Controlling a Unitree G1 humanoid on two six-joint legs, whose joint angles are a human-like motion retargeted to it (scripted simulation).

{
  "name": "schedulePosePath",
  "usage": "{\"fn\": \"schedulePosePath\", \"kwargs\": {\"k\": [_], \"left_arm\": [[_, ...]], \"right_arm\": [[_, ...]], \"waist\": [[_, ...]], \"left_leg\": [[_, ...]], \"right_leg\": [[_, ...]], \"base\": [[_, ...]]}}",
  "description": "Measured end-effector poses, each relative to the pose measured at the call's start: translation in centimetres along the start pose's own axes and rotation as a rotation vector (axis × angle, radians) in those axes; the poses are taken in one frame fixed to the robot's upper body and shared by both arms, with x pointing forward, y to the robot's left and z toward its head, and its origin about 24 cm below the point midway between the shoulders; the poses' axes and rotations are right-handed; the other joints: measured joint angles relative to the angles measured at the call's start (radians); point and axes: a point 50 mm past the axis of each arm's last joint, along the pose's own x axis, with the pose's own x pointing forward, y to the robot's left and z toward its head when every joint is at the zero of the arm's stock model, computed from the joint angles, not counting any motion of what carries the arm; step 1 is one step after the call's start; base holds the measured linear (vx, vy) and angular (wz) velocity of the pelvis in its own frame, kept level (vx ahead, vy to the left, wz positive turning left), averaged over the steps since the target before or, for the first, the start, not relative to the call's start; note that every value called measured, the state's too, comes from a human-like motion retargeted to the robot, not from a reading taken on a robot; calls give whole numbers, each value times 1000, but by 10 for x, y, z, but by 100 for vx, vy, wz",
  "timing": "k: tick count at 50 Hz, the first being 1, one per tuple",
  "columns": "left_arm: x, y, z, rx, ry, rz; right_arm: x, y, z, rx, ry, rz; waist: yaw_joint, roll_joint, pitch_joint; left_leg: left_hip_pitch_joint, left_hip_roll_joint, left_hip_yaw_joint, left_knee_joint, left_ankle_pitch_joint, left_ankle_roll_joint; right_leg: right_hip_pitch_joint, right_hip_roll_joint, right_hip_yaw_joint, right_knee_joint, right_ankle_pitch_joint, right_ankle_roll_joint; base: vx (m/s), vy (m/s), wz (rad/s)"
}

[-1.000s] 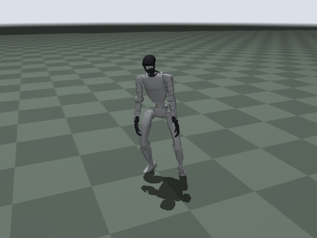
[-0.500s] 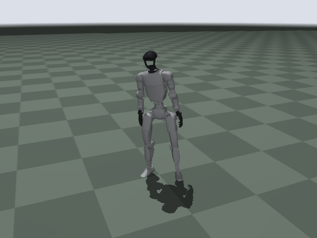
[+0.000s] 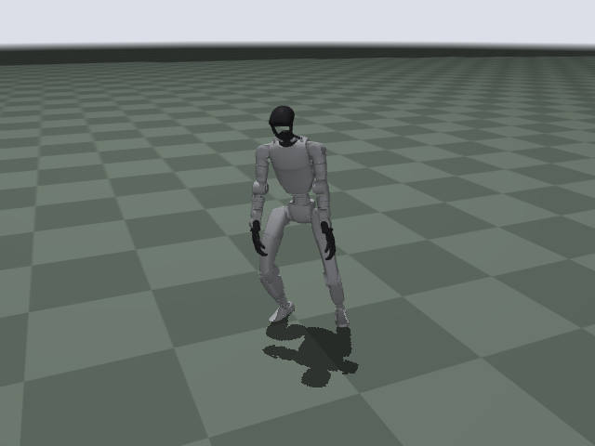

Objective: Upper body actions

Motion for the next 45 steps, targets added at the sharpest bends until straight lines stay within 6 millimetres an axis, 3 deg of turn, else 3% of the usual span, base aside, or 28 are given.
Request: {"fn": "schedulePosePath", "kwargs": {"k": [3,5,7,10,15,18,20,22,23,25,28,30,35,42,45], "left_arm": [[0,-3,7,8,-39,-18],[0,0,0,31,-31,-20],[1,2,-15,60,5,-13],[-1,2,-49,78,107,-21],[-16,-11,-121,-18,306,-121],[-35,-7,-180,1,450,-175],[-55,0,-221,49,560,-177],[-77,9,-258,89,683,-158],[-89,12,-274,103,756,-151],[-109,10,-293,108,902,-152],[-132,-1,-311,-5,1056,-112],[-136,-1,-316,-129,1052,-104],[-144,-10,-323,-251,1060,-126],[-100,3,-286,-214,867,-127],[-80,12,-263,-135,764,-131]], "right_arm": [[0,-4,6,22,-25,-30],[1,4,5,35,-35,-17],[1,13,-3,35,-41,5],[-4,30,-32,29,-17,23],[-25,58,-104,5,129,-11],[-50,83,-161,-21,313,-24],[-73,100,-198,-22,459,-26],[-101,111,-233,-12,635,-10],[-118,117,-250,4,739,1],[-143,127,-269,100,939,24],[-154,140,-275,331,999,-32],[-152,143,-274,417,951,-81],[-148,153,-270,377,931,-17],[-95,139,-221,202,782,168],[-75,134,-196,92,698,243]], "waist": [[11,8,9],[5,8,7],[1,4,3],[-7,-8,-6],[-61,-23,-21],[-81,-25,-40],[-94,-22,-79],[-129,4,-165],[-141,10,-223],[-138,27,-257],[-112,27,-148],[-111,20,-131],[-125,38,-243],[-163,15,-218],[-161,-13,-221]], "left_leg": [[4,11,-2,31,-20,-3],[25,6,4,5,-10,-3],[67,-12,25,-76,29,2],[157,-62,73,-281,130,19],[362,-169,178,-741,358,37],[508,-240,202,-969,460,33],[572,-278,217,-1087,514,37],[572,-265,286,-1109,504,11],[518,-273,225,-1082,487,26],[464,-253,188,-1035,466,26],[585,-255,239,-1060,466,30],[620,-246,250,-1056,458,17],[618,-228,275,-1054,460,11],[654,-173,277,-960,533,2],[623,-154,258,-854,578,41]], "right_leg": [[-3,12,5,30,-15,-8],[16,11,5,5,-6,-5],[56,5,4,-72,30,5],[149,-8,-8,-273,131,27],[334,-35,-63,-672,340,81],[441,-46,-74,-831,424,106],[490,-38,-74,-923,471,110],[485,-7,-115,-958,468,108],[441,-9,-114,-938,453,94],[395,-17,-86,-894,426,97],[489,9,-71,-903,422,79],[520,15,-66,-905,411,75],[510,46,-64,-899,382,58],[556,82,-53,-873,343,16],[579,76,-60,-879,338,3]], "base": [[2,0,-22],[8,0,2],[14,3,16],[12,2,35],[6,2,56],[30,1,14],[42,8,-6],[47,11,25],[39,7,19],[18,4,-21],[5,-11,-43],[14,-17,-14],[42,-10,-10],[16,-20,-13],[21,-21,13]]}}
